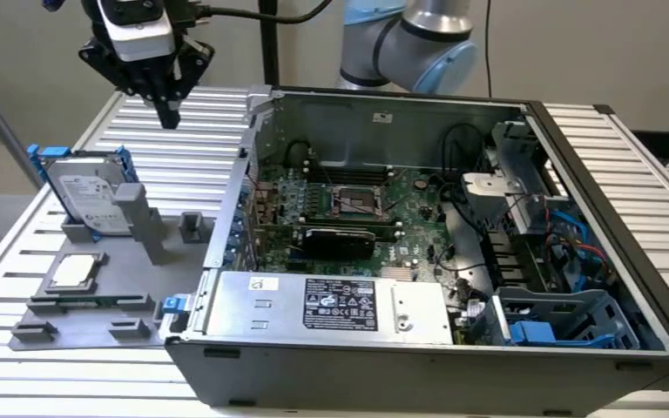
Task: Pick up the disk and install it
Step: 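Reach for the disk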
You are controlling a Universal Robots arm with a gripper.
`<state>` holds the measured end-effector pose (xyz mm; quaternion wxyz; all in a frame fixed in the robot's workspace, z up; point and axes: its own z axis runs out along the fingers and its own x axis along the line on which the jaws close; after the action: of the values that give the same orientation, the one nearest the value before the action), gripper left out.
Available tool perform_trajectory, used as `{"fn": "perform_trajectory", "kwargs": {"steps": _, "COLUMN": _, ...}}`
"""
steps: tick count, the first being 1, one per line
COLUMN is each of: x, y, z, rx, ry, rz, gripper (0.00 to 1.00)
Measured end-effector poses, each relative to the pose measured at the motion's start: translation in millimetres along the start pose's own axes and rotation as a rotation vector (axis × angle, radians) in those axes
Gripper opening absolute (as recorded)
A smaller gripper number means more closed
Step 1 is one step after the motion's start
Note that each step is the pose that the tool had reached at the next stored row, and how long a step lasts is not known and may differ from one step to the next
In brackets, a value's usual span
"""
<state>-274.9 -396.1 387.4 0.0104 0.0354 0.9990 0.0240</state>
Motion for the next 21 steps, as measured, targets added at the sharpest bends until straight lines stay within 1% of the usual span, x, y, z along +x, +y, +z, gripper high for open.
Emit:
{"fn": "perform_trajectory", "kwargs": {"steps": 10, "x": 45.7, "y": -1.9, "z": 3.1, "rx": 0.001, "ry": -0.0001, "rz": 0.0, "gripper": 0.0}}
{"fn": "perform_trajectory", "kwargs": {"steps": 21, "x": 95.6, "y": -3.9, "z": 7.2, "rx": 0.0036, "ry": -0.0003, "rz": 0.0, "gripper": 0.0}}
